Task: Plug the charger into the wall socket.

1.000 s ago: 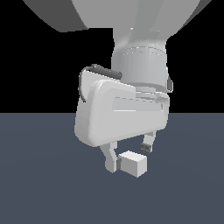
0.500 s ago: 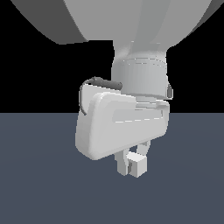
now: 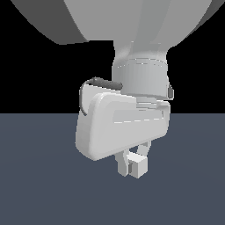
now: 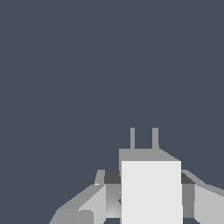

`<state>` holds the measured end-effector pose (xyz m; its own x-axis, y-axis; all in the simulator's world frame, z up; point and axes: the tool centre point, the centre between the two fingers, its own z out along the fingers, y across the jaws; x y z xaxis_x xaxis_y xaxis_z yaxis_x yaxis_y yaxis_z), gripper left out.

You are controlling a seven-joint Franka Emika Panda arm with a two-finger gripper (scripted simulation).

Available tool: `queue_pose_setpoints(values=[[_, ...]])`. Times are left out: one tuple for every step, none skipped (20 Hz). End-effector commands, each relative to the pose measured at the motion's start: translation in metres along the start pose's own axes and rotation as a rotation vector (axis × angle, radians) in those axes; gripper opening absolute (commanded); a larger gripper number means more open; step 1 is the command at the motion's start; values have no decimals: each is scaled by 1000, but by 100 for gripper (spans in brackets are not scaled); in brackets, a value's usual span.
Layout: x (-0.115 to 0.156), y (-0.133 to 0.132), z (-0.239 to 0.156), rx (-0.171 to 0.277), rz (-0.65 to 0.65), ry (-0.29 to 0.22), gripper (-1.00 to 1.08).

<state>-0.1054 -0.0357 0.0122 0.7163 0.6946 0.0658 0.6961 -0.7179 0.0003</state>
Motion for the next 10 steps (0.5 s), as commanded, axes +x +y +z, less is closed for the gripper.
queue_pose_setpoints(values=[[1,0,-1,-1,8,0,-100],[2,0,-1,-1,14,0,-100],[3,0,-2,-2,22,0,-100],[4,1,-3,-2,31,1,-100],[5,1,-3,-3,41,1,-100],[6,1,-4,-4,53,1,-100],[8,1,-5,-4,66,1,-100],[9,1,-6,-5,81,1,-100],[11,2,-8,-6,96,1,-100],[13,2,-9,-7,114,1,-100]])
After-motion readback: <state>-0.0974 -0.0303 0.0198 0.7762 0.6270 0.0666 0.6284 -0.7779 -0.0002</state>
